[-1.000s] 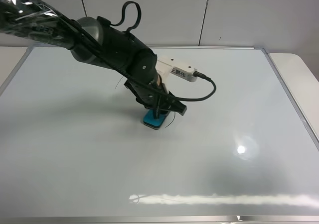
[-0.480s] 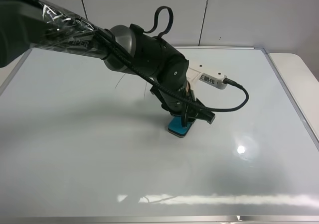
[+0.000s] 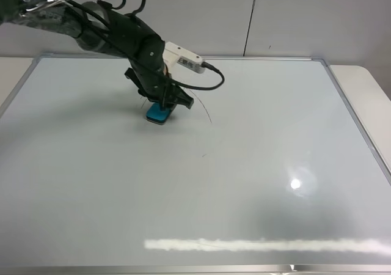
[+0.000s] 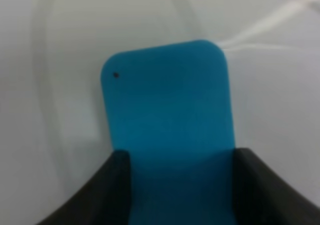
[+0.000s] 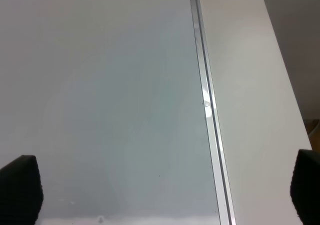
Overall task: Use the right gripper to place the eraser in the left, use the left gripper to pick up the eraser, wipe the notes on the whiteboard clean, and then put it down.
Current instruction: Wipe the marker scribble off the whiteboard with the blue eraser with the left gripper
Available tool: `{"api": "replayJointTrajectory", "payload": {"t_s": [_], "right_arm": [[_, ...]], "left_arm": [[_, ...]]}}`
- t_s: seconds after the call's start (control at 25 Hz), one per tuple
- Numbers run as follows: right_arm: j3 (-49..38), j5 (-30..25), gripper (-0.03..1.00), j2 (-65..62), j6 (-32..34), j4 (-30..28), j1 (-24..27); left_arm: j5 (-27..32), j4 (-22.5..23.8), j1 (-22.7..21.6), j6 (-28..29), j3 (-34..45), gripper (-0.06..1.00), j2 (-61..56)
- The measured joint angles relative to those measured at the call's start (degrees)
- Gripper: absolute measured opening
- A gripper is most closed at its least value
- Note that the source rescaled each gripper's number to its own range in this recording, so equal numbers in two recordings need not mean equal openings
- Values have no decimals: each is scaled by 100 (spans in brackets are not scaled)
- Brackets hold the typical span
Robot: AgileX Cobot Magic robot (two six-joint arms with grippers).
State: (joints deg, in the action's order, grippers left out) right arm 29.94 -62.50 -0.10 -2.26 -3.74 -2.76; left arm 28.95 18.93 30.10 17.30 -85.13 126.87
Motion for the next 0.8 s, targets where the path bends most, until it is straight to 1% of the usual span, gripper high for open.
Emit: {"api": "replayJointTrajectory", "payload": {"t_s": [0.16, 0.24, 0.36, 0.44, 0.52, 0.72, 0.8], "right_arm": [[0, 0, 100, 0, 0, 0, 0], [0, 0, 100, 0, 0, 0, 0], [0, 0, 100, 0, 0, 0, 0], [0, 0, 100, 0, 0, 0, 0], [0, 0, 100, 0, 0, 0, 0], [0, 0, 100, 0, 0, 0, 0], [0, 0, 100, 0, 0, 0, 0]], "left_arm": [[18, 115, -535, -186, 0, 1, -21], [42, 119, -605, -249, 0, 1, -39], [54, 119, -535, -270, 0, 1, -38], [59, 131, -422, -290, 0, 1, -38], [30, 12, -228, -301, 0, 1, -38], [-302, -603, 616, -352, 10, 1, -21], [-321, -844, 931, -372, -42, 1, 7]]}}
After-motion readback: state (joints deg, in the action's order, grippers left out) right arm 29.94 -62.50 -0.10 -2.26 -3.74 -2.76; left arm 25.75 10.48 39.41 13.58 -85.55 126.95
